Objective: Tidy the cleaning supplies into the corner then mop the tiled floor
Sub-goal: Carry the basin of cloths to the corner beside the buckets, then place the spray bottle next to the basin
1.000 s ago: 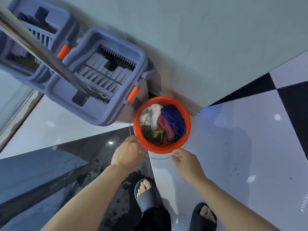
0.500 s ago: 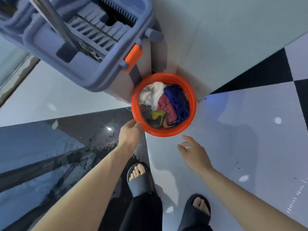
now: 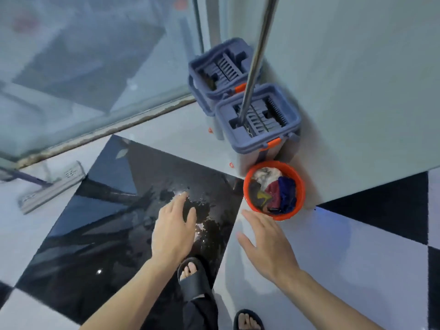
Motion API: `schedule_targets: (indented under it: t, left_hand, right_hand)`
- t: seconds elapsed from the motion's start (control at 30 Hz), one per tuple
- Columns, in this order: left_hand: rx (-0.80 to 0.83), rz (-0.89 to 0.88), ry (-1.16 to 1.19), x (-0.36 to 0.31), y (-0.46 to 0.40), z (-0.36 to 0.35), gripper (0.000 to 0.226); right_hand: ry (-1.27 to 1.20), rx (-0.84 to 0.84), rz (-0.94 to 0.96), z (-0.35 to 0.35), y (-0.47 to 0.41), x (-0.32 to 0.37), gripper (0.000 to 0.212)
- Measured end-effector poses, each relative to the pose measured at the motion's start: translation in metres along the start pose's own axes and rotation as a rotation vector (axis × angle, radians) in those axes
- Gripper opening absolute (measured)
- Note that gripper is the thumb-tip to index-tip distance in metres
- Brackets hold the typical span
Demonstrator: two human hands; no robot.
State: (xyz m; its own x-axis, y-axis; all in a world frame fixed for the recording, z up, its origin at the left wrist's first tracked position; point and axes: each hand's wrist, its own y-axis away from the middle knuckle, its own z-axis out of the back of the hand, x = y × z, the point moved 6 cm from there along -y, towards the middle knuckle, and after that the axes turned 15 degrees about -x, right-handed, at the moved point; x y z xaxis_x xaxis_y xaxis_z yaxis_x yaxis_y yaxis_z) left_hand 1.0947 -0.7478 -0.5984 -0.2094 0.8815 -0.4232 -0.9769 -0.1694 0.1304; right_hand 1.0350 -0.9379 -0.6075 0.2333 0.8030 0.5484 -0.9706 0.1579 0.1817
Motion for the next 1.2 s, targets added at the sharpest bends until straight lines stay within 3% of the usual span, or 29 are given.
schedule_targets:
  t: [0.13, 0.23, 0.4, 0.7, 0.8, 0.93, 1.2]
  left_hand:
    - [-0.107, -0.028, -0.121, 0.044, 0.04, 0.067, 0.051]
    - [-0.179, -0.035, -0.273, 0.09, 0.074, 0.114, 0.059]
    - [-0.252, 0.022, -0.428, 0.184, 0.137, 0.175, 0.064]
    - [-0.423, 0.543, -0.273, 0.391, 0.351, 0.24, 0.063]
    - [-0.457, 0.773, -0.117, 0.453, 0.446, 0.231, 0.058]
    - [-0.513, 1.101, 0.141, 0.522, 0.57, 0.185, 0.055]
    - [-0.445, 1.717, 0.548, 0.601, 0.74, 0.016, 0.051]
  right_hand:
    - [0.09, 0.017, 0.203, 0.009, 0.025, 0.066, 0.069]
    - [0.156, -0.032, 0.359, 0.007, 0.046, 0.119, 0.063]
    - [0.186, 0.048, 0.574, -0.032, 0.102, 0.205, 0.061]
    - [0.207, 0.244, 0.905, -0.152, 0.288, 0.315, 0.066]
    - [0.199, 0.352, 0.983, -0.201, 0.363, 0.33, 0.072]
    - [0.235, 0.507, 1.06, -0.274, 0.459, 0.323, 0.062]
    - [0.302, 0.738, 1.149, -0.402, 0.588, 0.257, 0.057]
